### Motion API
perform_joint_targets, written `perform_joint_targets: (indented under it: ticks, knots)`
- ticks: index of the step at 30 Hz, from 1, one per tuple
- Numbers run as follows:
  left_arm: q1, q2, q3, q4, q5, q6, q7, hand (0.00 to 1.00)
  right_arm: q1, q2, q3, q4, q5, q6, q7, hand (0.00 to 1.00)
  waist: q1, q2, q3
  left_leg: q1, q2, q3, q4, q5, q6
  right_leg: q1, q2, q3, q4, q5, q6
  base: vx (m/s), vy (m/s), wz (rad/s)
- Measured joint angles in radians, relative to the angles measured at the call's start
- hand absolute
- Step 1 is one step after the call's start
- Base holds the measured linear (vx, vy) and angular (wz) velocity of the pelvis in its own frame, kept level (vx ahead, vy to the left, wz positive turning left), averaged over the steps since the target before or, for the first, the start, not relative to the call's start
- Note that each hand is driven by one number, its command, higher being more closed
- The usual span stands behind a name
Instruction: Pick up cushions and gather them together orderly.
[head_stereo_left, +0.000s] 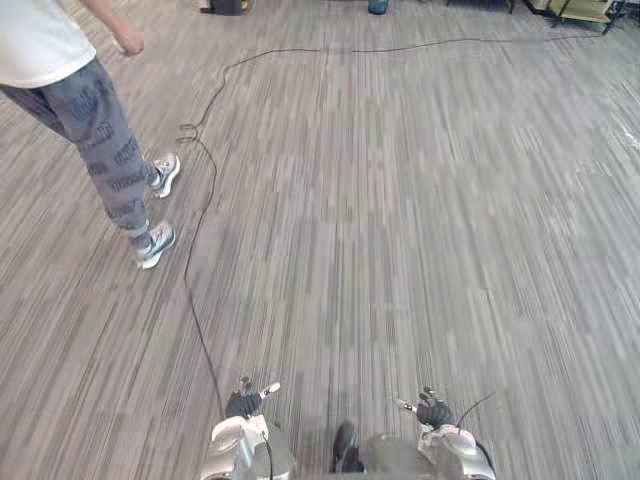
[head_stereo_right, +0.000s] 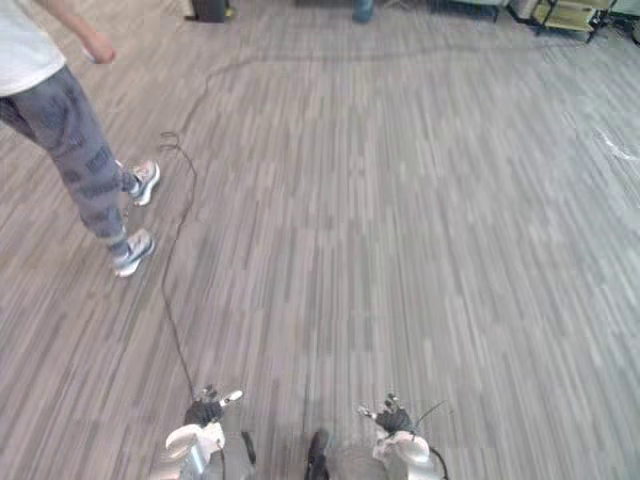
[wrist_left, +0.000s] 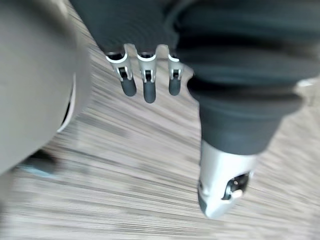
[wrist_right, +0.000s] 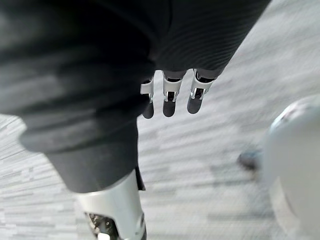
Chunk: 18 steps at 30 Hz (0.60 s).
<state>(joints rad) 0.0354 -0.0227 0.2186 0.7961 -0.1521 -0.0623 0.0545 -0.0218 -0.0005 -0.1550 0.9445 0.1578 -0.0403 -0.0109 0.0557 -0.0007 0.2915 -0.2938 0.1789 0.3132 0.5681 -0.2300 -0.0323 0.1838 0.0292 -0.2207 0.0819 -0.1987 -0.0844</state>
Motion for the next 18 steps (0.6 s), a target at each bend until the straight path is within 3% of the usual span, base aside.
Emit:
perform_joint_targets:
  ticks: [1, 3, 4, 5, 7, 8, 9, 10, 11, 12, 14, 15, 16, 17, 18]
  knots:
    - [0.003, -0.001, 0.0, -0.005, -0.007, -0.001, 0.0, 0.0, -0.003, 0.008, 0.0, 0.027, 0.0, 0.002, 0.0, 0.0, 0.011, 0.002, 0.0, -0.016, -0.053, -0.033, -0.258, 0.088, -0.018, 0.049, -0.022, 0.043, -0.028, -0.019, 0.018, 0.66, 0.159, -1.09]
    - [0.022, -0.008, -0.001, -0.008, -0.008, -0.007, 0.001, 0.0, 0.006, 0.009, 0.002, 0.035, 0.0, 0.001, -0.001, 0.0, 0.023, 0.022, -0.011, -0.061, -0.065, -0.088, -0.373, 0.187, -0.062, 0.104, -0.028, 0.111, -0.062, -0.054, 0.05, 0.76, 0.307, -1.22]
    - [0.024, 0.01, 0.001, 0.006, -0.009, -0.012, 0.002, 0.0, 0.008, 0.025, 0.002, 0.048, -0.001, 0.0, -0.001, 0.0, 0.029, 0.01, -0.022, -0.045, -0.09, -0.118, -0.329, 0.296, -0.017, 0.14, -0.058, 0.17, -0.065, -0.066, 0.056, 0.7, 0.311, -1.2]
    - [0.024, 0.018, 0.001, 0.006, -0.009, -0.01, 0.002, 0.0, 0.008, 0.031, 0.001, 0.049, -0.001, 0.001, -0.001, 0.0, 0.03, -0.004, -0.03, -0.044, -0.101, -0.118, -0.326, 0.294, -0.011, 0.134, -0.077, 0.18, -0.047, -0.065, 0.055, 0.71, 0.313, -0.86]
    - [0.025, 0.038, -0.001, 0.01, -0.01, -0.011, 0.002, 0.0, 0.021, 0.046, -0.003, 0.044, -0.003, -0.003, 0.0, 0.0, 0.027, -0.053, -0.044, -0.013, -0.131, -0.074, -0.265, 0.21, 0.052, 0.054, -0.143, 0.226, 0.161, -0.058, 0.075, 0.7, 0.322, -0.55]
    - [0.022, 0.048, -0.006, 0.022, -0.01, -0.011, 0.004, 0.0, 0.025, 0.048, -0.006, 0.042, -0.003, -0.005, 0.0, 0.0, 0.025, -0.07, -0.05, 0.035, -0.14, -0.039, -0.22, 0.137, 0.067, 0.002, -0.169, 0.238, 0.345, -0.027, 0.128, 0.67, 0.306, -0.57]
    - [0.021, 0.053, -0.014, 0.028, -0.01, -0.011, 0.005, 0.0, 0.023, 0.047, -0.005, 0.038, -0.004, -0.005, 0.001, 0.0, 0.026, -0.072, -0.048, 0.066, -0.14, -0.021, -0.214, 0.108, 0.068, -0.035, -0.185, 0.232, 0.458, 0.001, 0.169, 0.62, 0.274, -0.7]
    - [0.019, 0.061, -0.025, 0.048, -0.009, -0.008, 0.006, 0.0, 0.022, 0.049, 0.002, 0.025, -0.005, -0.01, 0.005, 0.0, 0.02, -0.071, -0.044, 0.147, -0.142, 0.005, -0.219, 0.058, 0.066, -0.128, -0.22, 0.206, 0.708, 0.049, 0.247, 0.55, 0.244, -0.67]
    - [0.019, 0.063, -0.035, 0.065, -0.008, -0.006, 0.009, 0.0, 0.022, 0.049, 0.004, 0.011, -0.006, -0.012, 0.012, 0.0, 0.0, -0.067, -0.041, 0.219, -0.144, 0.017, -0.239, 0.032, 0.062, -0.182, -0.247, 0.147, 0.851, 0.037, 0.225, 0.62, 0.267, -0.85]
    - [0.017, 0.065, -0.065, 0.086, -0.007, 0.0, 0.009, 0.0, 0.022, 0.047, 0.011, -0.003, -0.009, -0.019, 0.015, 0.0, -0.01, -0.048, -0.04, 0.326, -0.144, 0.052, -0.311, 0.016, 0.052, -0.255, -0.285, 0.031, 0.938, -0.004, 0.16, 0.5, 0.208, -0.71]
    - [0.011, 0.066, -0.092, 0.101, -0.007, 0.003, 0.008, 0.0, 0.019, 0.047, 0.023, -0.018, -0.015, -0.024, 0.021, 0.0, -0.012, -0.04, -0.04, 0.44, -0.138, 0.103, -0.403, 0.013, 0.041, -0.345, -0.294, -0.106, 0.899, -0.057, 0.115, 0.49, 0.176, -0.8]
    - [0.003, 0.066, -0.107, 0.117, -0.007, 0.003, 0.006, 0.0, 0.008, 0.043, 0.024, -0.018, -0.027, -0.028, 0.027, 0.0, -0.025, -0.04, -0.038, 0.5, -0.134, 0.132, -0.447, 0.013, 0.034, -0.392, -0.291, -0.237, 0.765, -0.088, 0.09, 0.49, 0.129, -0.64]
    - [0.002, 0.065, -0.116, 0.121, -0.007, 0.004, 0.005, 0.0, 0.004, 0.039, 0.024, -0.018, -0.031, -0.029, 0.03, 0.0, -0.03, -0.04, -0.038, 0.517, -0.131, 0.148, -0.458, 0.011, 0.027, -0.407, -0.287, -0.287, 0.697, -0.087, 0.084, 0.48, 0.079, -0.49]
    - [0.003, 0.063, -0.13, 0.122, -0.006, 0.004, 0.002, 0.0, -0.004, 0.031, 0.024, -0.018, -0.033, -0.029, 0.032, 0.0, -0.042, -0.036, -0.036, 0.543, -0.124, 0.173, -0.467, -0.002, 0.006, -0.433, -0.266, -0.368, 0.547, -0.062, 0.066, 0.48, 0.055, -0.42]
    - [-0.003, 0.058, -0.13, 0.125, -0.006, 0.005, 0.0, 0.0, -0.015, 0.029, 0.023, -0.018, -0.035, -0.028, 0.033, 0.0, -0.058, -0.033, -0.034, 0.584, -0.119, 0.203, -0.488, -0.019, -0.024, -0.468, -0.225, -0.449, 0.342, 0.024, 0.043, 0.5, 0.045, -0.39]
